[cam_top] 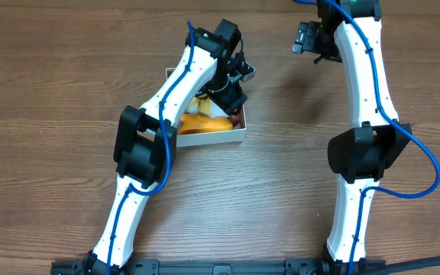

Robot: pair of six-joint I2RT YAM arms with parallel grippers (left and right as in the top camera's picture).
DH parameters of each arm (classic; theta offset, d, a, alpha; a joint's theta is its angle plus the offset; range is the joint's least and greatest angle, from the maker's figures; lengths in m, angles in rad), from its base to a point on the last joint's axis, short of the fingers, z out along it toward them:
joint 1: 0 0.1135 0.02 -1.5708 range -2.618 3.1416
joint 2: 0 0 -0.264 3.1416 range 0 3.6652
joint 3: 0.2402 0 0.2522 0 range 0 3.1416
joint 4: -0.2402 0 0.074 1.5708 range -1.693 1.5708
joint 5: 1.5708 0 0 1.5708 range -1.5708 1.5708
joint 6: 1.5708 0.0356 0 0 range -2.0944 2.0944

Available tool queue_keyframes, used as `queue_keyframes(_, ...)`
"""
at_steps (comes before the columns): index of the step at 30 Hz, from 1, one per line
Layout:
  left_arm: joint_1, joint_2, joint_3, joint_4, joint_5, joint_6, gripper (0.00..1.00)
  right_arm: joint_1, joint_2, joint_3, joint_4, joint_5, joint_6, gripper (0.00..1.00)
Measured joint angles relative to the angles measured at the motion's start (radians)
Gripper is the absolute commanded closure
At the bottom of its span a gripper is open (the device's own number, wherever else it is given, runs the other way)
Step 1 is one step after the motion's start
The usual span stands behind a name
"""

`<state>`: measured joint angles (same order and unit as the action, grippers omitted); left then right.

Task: Pack container
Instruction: 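Carry the duck plush into the box and lower it in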

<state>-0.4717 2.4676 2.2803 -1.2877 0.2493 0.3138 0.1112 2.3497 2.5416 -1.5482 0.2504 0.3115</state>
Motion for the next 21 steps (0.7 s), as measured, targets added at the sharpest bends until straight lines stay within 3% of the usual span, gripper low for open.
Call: queue_keyframes(21, 0.003, 0.019, 0.144, -0.052, -0.069, -0.003, 0.18, 0.0, 0.0, 0.0, 0.0, 0.0, 0.0, 0.0)
